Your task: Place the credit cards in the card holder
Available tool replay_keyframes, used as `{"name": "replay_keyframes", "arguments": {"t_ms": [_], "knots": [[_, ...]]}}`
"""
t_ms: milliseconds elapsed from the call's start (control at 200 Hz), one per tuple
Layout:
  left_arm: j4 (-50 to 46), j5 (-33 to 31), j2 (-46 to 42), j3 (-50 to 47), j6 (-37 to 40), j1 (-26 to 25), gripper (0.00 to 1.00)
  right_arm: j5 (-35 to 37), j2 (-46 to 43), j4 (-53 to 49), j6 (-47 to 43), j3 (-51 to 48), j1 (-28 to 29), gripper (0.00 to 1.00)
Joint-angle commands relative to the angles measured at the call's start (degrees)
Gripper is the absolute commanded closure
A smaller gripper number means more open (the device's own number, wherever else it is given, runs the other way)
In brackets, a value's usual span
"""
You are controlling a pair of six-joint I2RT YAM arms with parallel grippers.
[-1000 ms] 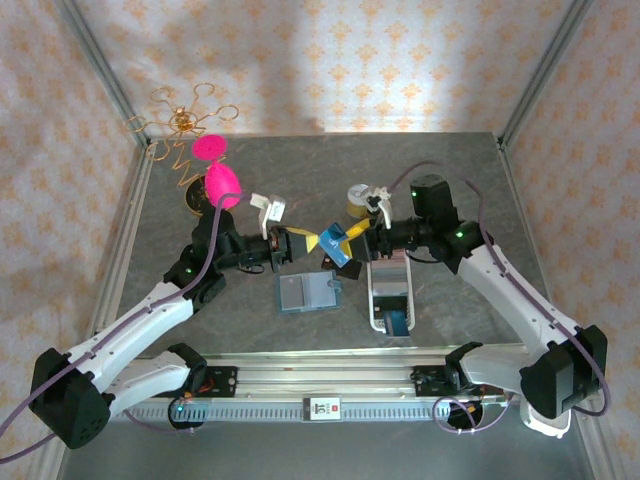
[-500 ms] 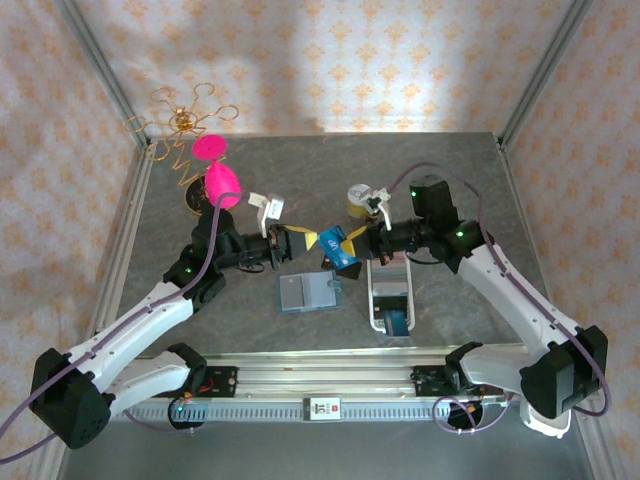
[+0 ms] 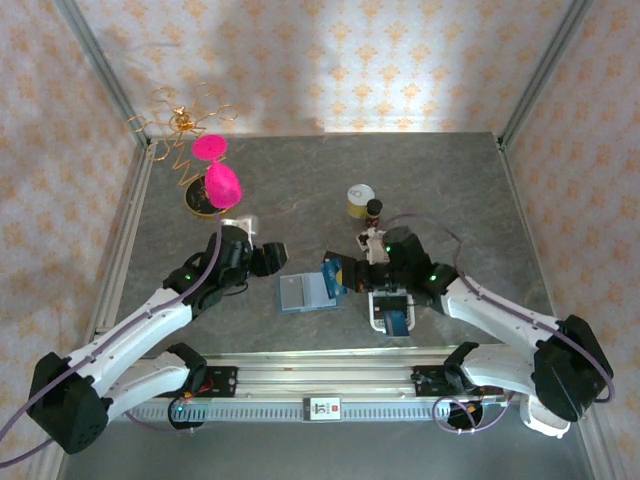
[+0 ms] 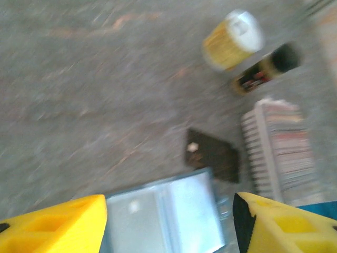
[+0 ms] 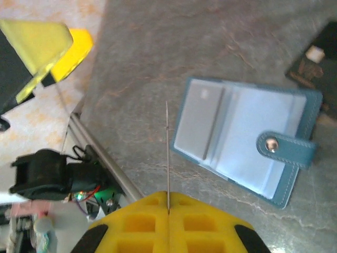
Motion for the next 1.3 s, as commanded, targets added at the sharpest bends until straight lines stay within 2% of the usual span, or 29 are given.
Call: {"name": "replay_keyframes", "arguments": {"t_ms": [0, 155, 400, 726, 951, 1296], "knots": [[-4.20, -1.30, 1.56, -3.18, -3.12, -0.04, 0.35, 10.93, 2.26, 14.08, 13.00, -2.33, 4.52, 1.00], [-1.78, -0.66, 6.32, -5.27, -4.00, -2.78, 0.37, 16.37, 10.59, 18.70, 15.76, -1.11, 9.44, 1.00], [0.88, -0.84, 14.13, -5.27, -3.95, -6.38, 0.38, 19.36, 19.88, 20.07, 15.81, 2.63, 11.23, 1.00], [3.02, -0.19, 19.22, -4.65, -3.08, -7.57, 0.38, 20.02, 25.08, 19.42, 13.46, 4.63, 11.23, 1.00], [4.28, 0.17, 21.29, -5.26, -2.86, -7.84, 0.44, 19.67, 26.62, 19.48, 12.97, 4.52, 11.23, 1.00], [5.08, 0.11, 23.88, -6.67, -2.33, -8.01, 0.60, 17.94, 27.93, 22.11, 14.35, 3.92, 11.23, 1.00]]}}
